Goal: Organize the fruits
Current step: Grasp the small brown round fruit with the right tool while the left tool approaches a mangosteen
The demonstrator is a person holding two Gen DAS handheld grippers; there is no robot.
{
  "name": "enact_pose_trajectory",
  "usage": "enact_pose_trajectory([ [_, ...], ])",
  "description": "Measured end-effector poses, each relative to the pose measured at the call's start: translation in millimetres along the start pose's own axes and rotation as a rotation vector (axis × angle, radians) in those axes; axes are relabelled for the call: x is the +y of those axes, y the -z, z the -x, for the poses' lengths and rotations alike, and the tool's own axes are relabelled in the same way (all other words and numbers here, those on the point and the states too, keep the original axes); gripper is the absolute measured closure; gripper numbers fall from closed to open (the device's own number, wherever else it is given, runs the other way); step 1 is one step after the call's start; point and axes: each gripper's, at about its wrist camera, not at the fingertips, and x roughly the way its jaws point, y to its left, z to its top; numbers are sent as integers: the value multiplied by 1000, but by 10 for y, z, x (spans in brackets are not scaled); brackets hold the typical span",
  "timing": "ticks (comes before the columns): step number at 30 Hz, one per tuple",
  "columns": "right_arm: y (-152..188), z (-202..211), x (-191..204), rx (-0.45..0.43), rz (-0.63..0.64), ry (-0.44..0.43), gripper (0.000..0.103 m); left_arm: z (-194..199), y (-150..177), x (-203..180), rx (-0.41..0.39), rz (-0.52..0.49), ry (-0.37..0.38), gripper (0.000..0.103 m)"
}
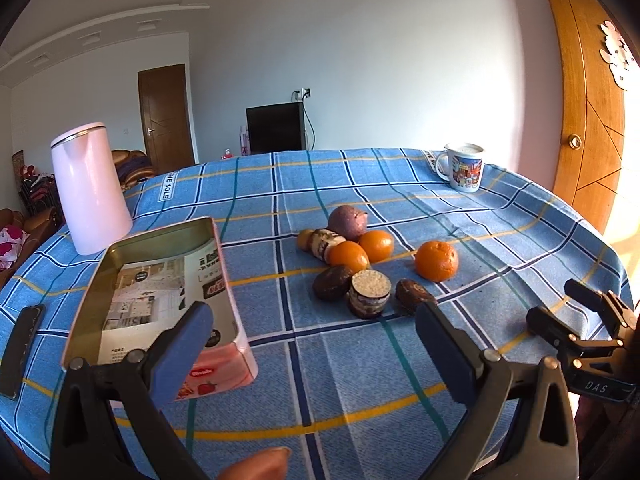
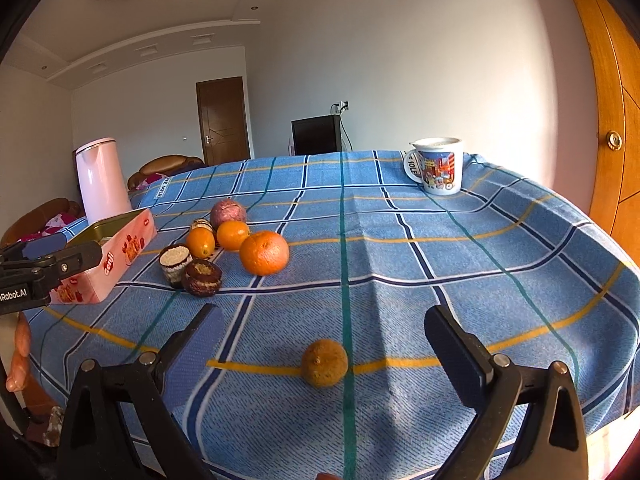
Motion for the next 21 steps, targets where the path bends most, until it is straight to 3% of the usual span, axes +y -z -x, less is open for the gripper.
enact_pose_trajectory([
  [1,22,-33,-19,15,-5,-4,8,-30,11,-10,7,-1,5,0],
  [3,56,-103,-38,48,-10,-19,26,-91,32,-32,28,0,13,0],
  [5,91,-157,-31,70,-5,-35,32,-138,47,-43,44,1,12,0],
  [7,117,-181,-8,76,7,-35,45,-165,53,-53,51,-8,3,1],
  [8,120,-184,-4,74,14,-35,59,-169,50,-53,51,-7,5,1],
  [11,121,-184,-25,77,19,-49,76,-197,31,-65,53,-9,15,6],
  [17,35,-156,37,51,36,-89,76,-321,-88,-236,59,-49,27,17],
  [21,-31,-142,51,25,36,-93,76,-402,-120,-426,87,-80,76,21],
])
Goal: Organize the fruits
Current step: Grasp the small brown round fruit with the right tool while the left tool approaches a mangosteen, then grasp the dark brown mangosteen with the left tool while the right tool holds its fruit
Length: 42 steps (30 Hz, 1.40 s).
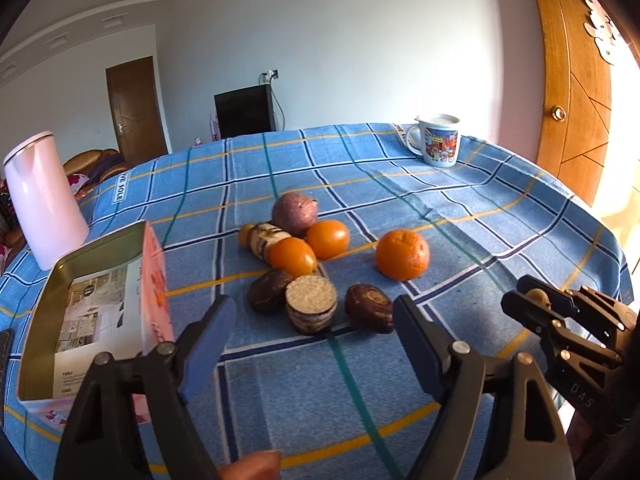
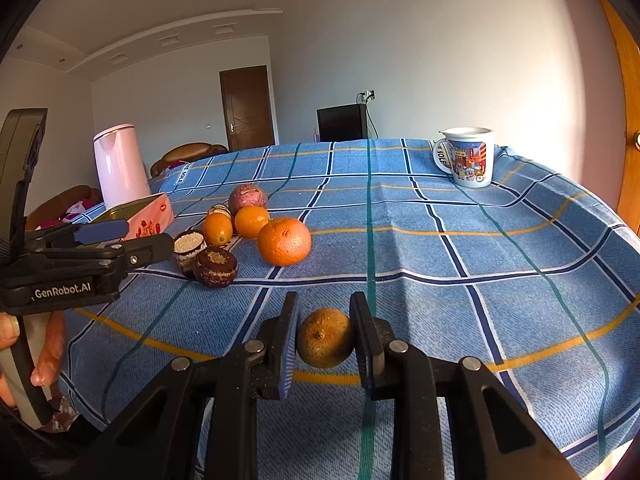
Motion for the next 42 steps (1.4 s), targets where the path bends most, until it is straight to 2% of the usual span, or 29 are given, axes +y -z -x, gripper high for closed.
enact_pose_trajectory([
  [3,-1,14,-31,-6,-13,-1,76,-115,-6,-105,36,-17,13,25],
  [5,8,16,-59,-7,-20,0,76,-189,-21,-152,62,-19,35,35],
  [7,14,21,-85,-9,-31,-3,76,-229,-31,-203,67,-26,29,38],
  [11,21,38,-112,-20,-49,-12,76,-254,-58,-297,70,-44,20,38],
  [16,45,27,-105,-22,-56,-25,76,-385,-85,-455,73,-144,-46,38],
  [18,49,34,-101,-24,-57,-26,76,-382,-113,-390,72,-117,-37,39],
  [20,44,49,-112,-30,-60,-25,76,-402,-96,-367,84,-138,-60,43],
  [23,38,78,-136,-38,-66,-23,76,-321,-86,-172,62,-59,-15,44],
  [29,45,109,-117,-47,-69,-32,76,-288,-69,36,62,10,15,44],
  [35,46,85,-100,-47,-67,-39,76,-236,-15,-136,41,-24,5,46],
  [42,49,103,-137,-52,-76,-34,76,-204,21,-303,39,-54,34,45],
])
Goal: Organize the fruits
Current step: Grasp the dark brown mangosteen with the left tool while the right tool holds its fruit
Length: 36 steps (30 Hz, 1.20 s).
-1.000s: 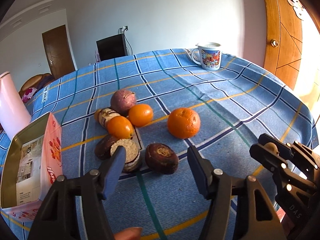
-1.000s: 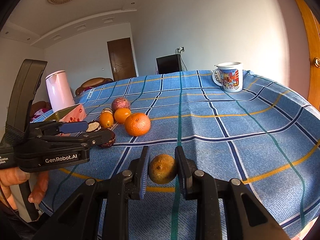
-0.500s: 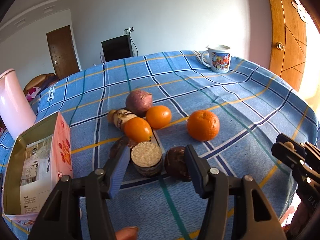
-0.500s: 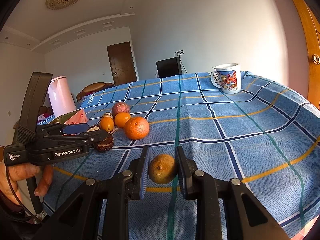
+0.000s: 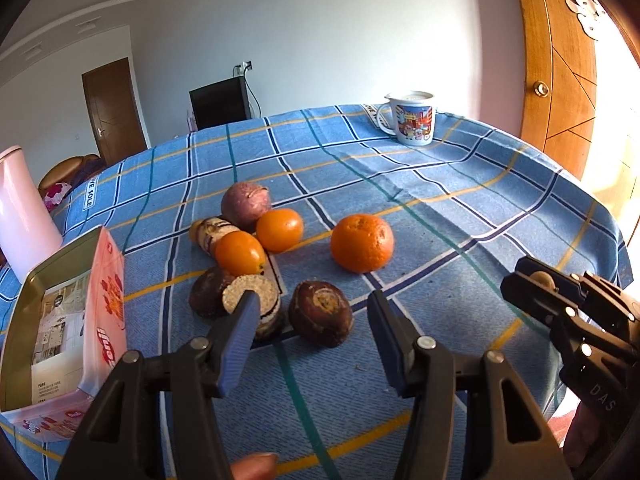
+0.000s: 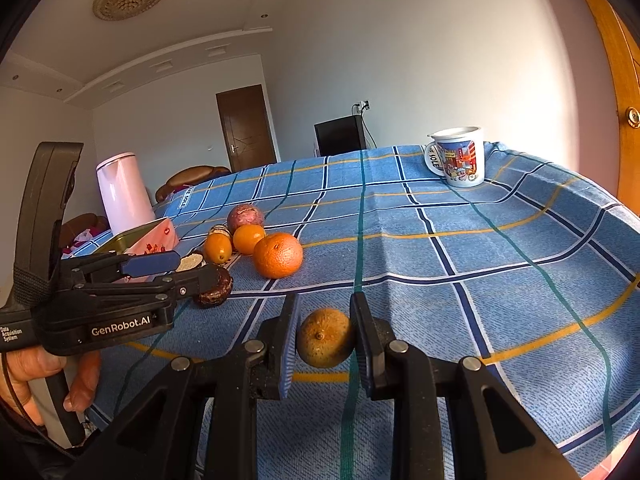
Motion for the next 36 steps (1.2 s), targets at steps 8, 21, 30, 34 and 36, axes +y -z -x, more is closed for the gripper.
enact_pose_trajectory([
  [8,15,-20,19,7,-1,-12,76,-123,-91,-136,14,-70,-55,45],
  [21,-1,16,-14,-11,-10,-10,76,-42,-116,147,16,-23,0,89],
  [30,9,39,16,-15,-8,-14,76,103,6,42,39,13,88,80],
  [34,16,39,18,-14,-5,-15,76,59,-4,67,41,28,47,71],
  [36,18,30,5,-12,-9,-15,76,5,-12,82,60,42,53,62],
])
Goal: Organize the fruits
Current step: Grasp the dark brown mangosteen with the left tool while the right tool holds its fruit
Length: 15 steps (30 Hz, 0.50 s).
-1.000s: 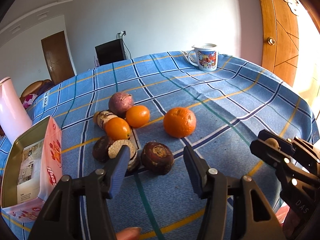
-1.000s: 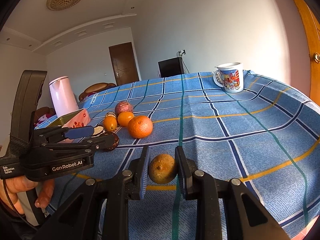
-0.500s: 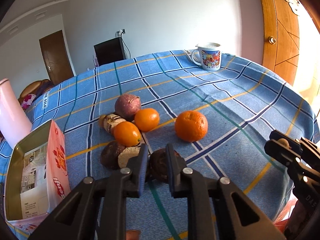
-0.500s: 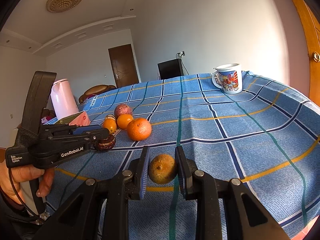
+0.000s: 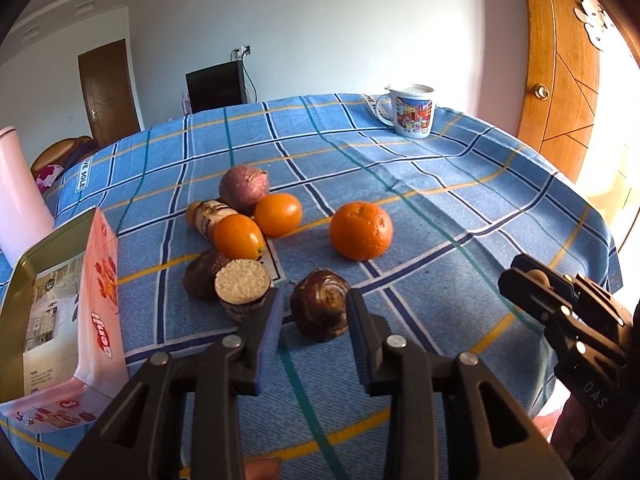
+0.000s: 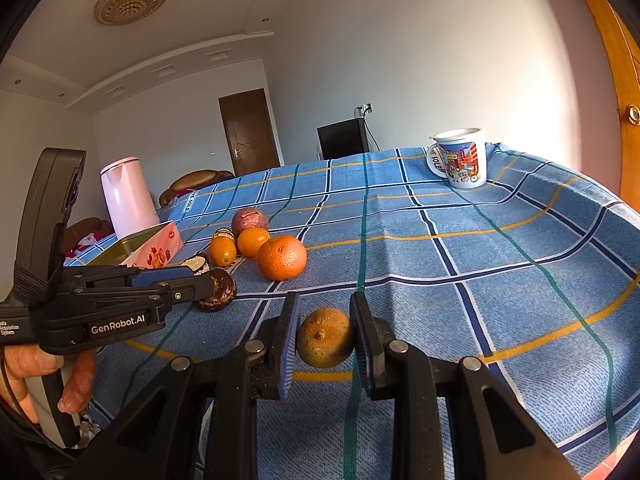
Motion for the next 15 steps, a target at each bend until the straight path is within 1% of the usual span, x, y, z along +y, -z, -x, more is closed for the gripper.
enact_pose_trajectory([
  [1,5,-8,-3,2,-2,0,76,-33,-1,-11,10,-2,4,58],
  [4,25,-25,10,7,-2,-4,76,-181,-22,-91,47,-24,8,57],
  [6,30,-34,22,10,2,-7,76,-251,-32,-107,63,-24,0,60],
  [7,30,-31,26,8,5,-5,76,-253,-39,-107,62,-22,3,64],
  [8,27,-29,23,7,6,-4,76,-241,-42,-107,57,-23,5,64],
  [11,11,-38,19,7,8,-5,76,-167,-36,-62,28,-23,-21,64],
  [14,-24,-62,69,9,25,-11,76,-11,-48,42,-5,-2,-8,64],
  [15,-46,-76,97,11,32,-19,76,57,-50,73,-25,-4,-19,64],
])
